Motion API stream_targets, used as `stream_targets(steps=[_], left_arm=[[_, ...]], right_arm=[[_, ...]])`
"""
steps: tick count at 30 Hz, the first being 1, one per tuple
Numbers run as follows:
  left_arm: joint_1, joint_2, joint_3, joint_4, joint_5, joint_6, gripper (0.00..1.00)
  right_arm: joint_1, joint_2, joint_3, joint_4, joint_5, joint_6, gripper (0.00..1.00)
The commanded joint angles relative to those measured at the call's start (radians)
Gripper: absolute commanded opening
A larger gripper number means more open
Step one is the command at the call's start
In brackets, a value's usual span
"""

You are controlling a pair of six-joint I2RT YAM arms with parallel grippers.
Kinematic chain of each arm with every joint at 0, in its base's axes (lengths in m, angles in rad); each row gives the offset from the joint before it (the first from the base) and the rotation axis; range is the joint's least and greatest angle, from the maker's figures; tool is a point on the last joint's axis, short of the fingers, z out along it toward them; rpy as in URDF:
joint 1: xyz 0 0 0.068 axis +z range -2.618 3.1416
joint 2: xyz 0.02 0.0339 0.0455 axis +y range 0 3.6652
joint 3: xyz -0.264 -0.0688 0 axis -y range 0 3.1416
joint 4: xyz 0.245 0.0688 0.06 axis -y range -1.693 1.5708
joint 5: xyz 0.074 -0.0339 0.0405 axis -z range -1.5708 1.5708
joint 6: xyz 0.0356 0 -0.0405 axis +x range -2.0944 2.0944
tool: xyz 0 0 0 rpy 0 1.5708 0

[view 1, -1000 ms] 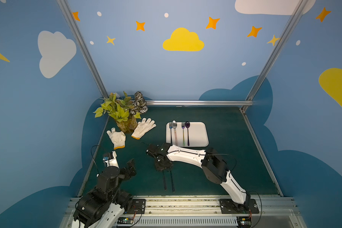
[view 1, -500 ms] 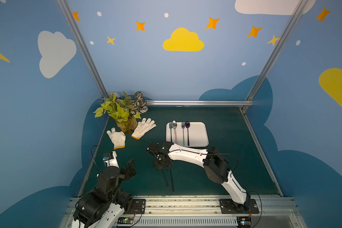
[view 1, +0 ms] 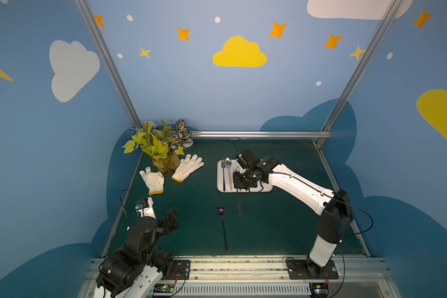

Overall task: Set the spoon and fork side by side
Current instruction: Pick up the fork at the center of the board, then place the fork on the tray.

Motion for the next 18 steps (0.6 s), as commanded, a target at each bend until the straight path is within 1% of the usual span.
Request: stream_targets(steps=[1,4,8,11,14,18], left_arm=[[-0.004,0.027,-0.009,0.026,0.018,0.015,1.0],[-0.004,0.04,-0.008,0.027,0.024,0.019,1.0],[-0.003,0.053,-0.007,0.029,0.032,0.022,1.0],[-0.004,0.059,-0.006,0.029,0.036,0.022,1.0],[-0.003,0.062,-0.006,0.029,0.036,0.025,1.0],[-0.005,0.066,-0.008,0.029,0.037,0.022,1.0]], right_arm=[[-0.11,-0.011,-0.014,-0.049,-0.043,-0.109,0.0],[-0.211,0.04,0.025,-0.05,-0.084,-0.173,0.0],[-0.309,0.168,0.128,-0.062,-0.109,-0.225,0.0],[-0.347,0.266,0.205,-0.068,-0.138,-0.243,0.0],[-0.362,0.353,0.288,-0.076,-0.155,-0.253,0.0],[-0.373,0.46,0.401,-0.105,-0.114,-0.25,0.0]])
